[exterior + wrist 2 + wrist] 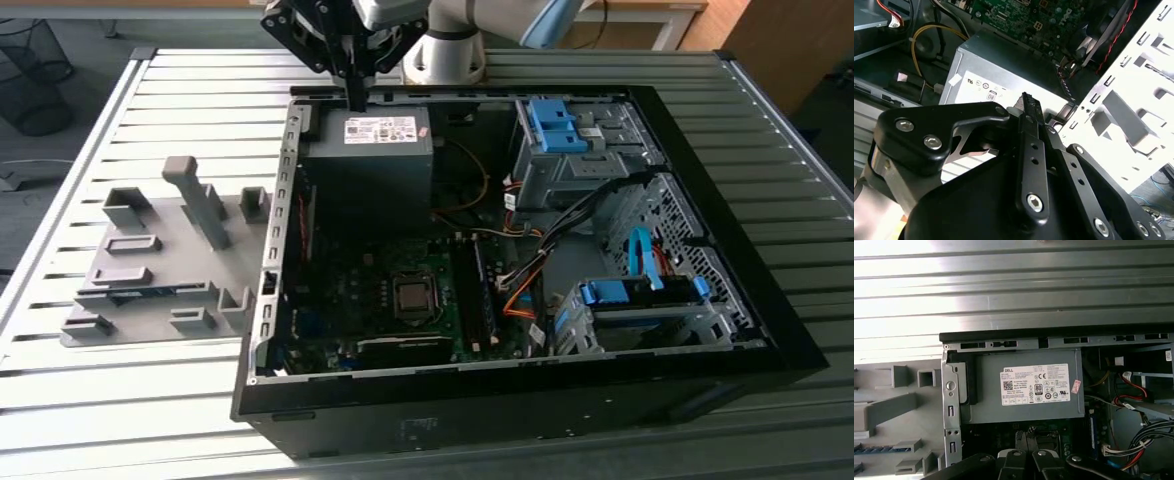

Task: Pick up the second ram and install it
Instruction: 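Reach for the second ram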

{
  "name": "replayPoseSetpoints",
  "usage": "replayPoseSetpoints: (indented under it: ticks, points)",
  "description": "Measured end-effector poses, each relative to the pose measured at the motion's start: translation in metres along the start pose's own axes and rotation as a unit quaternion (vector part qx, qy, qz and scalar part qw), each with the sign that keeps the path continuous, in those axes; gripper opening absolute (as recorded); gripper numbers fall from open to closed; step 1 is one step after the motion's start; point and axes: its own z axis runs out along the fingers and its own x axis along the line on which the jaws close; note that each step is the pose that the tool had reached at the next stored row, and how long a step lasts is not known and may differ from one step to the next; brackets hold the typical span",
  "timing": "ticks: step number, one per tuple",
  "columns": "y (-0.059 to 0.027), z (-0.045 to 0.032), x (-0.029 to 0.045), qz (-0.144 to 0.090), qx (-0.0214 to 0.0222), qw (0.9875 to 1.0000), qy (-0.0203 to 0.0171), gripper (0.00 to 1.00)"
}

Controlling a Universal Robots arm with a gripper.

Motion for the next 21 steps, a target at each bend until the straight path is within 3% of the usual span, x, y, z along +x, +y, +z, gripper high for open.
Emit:
replayPoseSetpoints:
  ticks: [21]
  points:
    - [-0.0008, 0.0003, 0.0099, 0.000, 0.0000, 1.0000, 0.0000, 0.11]
